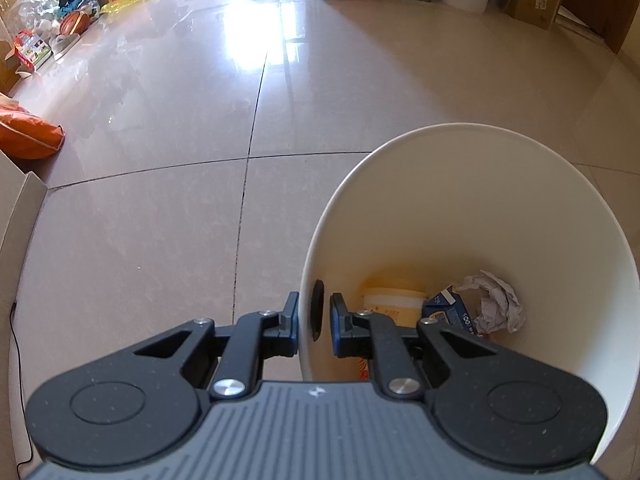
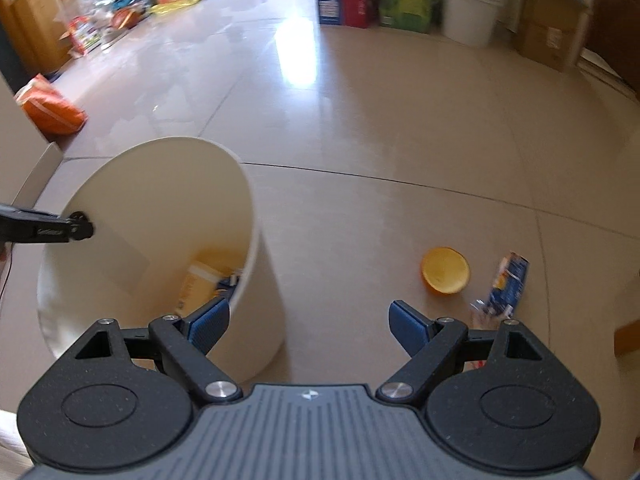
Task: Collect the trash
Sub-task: 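Move the right tool to the clear plastic wrapper and grasp it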
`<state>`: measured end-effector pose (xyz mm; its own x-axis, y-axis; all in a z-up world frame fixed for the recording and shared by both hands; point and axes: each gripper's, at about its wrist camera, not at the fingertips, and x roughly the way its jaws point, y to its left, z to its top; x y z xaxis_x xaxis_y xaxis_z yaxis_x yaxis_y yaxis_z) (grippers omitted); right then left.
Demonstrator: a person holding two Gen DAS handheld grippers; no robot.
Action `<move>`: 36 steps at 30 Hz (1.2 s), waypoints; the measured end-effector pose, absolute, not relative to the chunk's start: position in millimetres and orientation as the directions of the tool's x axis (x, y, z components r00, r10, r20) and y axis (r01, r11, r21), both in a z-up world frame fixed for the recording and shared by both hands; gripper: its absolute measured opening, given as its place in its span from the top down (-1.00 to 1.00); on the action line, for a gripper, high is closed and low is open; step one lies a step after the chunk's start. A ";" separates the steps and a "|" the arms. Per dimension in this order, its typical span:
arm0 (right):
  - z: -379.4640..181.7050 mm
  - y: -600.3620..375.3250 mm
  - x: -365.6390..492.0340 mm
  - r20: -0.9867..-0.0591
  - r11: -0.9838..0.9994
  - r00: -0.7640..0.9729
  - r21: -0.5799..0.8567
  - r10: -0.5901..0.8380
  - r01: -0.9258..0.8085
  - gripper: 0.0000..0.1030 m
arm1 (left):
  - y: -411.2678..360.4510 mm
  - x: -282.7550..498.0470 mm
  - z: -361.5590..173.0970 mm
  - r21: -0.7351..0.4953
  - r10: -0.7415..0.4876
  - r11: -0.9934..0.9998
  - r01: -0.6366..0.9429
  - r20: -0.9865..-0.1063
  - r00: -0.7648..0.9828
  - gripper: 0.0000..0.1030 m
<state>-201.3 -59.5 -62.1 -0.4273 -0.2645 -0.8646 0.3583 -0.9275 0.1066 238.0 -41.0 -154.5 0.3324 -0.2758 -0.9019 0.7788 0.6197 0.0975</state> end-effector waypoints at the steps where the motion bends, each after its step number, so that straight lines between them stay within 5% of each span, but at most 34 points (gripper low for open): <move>1: -62.7 -55.0 -201.4 -0.865 -0.931 -0.430 0.107 -0.260 0.348 -0.75 | -41.5 237.6 -154.6 0.100 -0.276 0.618 0.780 -0.901 0.334 0.75; 14: -101.6 12.9 -203.2 -0.882 -0.984 -0.453 0.059 -0.130 0.167 -0.77 | -45.0 230.3 -150.2 0.123 -0.263 0.604 0.788 -0.902 0.343 0.75; 36: -303.6 115.0 -287.7 -0.941 -1.000 -0.337 0.018 -0.020 0.010 -0.90 | -47.4 231.7 -150.2 0.114 -0.256 0.617 0.778 -0.907 0.335 0.75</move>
<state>-287.7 115.0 -303.6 -0.3367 -0.0204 -0.9414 0.0100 -0.9998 0.0181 231.7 -47.4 -150.2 0.3353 -0.2558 -0.9067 0.7785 0.6173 0.1137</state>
